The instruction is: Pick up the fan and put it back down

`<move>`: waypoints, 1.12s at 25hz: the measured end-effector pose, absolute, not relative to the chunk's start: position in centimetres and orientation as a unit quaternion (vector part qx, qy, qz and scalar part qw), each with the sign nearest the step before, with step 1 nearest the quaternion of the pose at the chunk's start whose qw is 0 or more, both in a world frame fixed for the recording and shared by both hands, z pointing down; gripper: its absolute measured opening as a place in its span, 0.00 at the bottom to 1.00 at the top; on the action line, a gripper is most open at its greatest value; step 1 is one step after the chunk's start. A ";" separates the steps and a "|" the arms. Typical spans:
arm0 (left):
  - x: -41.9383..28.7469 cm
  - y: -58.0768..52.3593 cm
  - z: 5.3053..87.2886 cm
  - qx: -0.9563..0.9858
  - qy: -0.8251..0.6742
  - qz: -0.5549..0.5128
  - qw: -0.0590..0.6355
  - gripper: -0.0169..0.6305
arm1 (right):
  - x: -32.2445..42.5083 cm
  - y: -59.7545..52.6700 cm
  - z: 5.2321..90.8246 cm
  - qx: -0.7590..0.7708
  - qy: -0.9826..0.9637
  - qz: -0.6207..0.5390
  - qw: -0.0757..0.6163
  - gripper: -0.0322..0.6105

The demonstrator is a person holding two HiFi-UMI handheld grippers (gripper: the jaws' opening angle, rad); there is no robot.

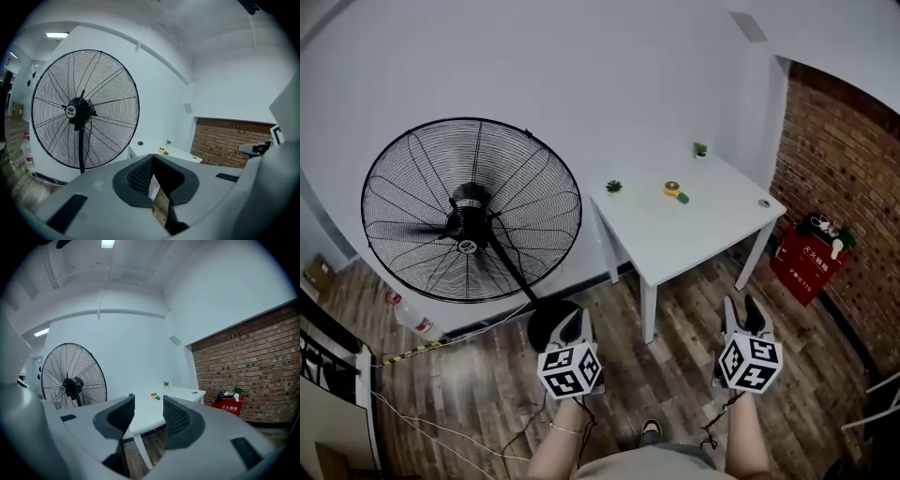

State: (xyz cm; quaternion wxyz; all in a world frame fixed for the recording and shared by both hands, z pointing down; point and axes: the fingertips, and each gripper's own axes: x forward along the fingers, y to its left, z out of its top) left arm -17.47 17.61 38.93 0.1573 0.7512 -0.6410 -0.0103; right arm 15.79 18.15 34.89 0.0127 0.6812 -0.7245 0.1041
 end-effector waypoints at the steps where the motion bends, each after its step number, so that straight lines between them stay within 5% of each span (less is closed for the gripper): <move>1: -17.3 16.9 38.9 0.749 -0.643 -0.010 0.158 0.04 | 16.0 17.3 34.8 0.679 -0.726 0.104 0.014 0.34; 28: -12.7 -2.3 40.6 0.770 -0.619 0.019 0.151 0.04 | 17.1 -2.6 37.5 0.668 -0.734 0.122 0.039 0.34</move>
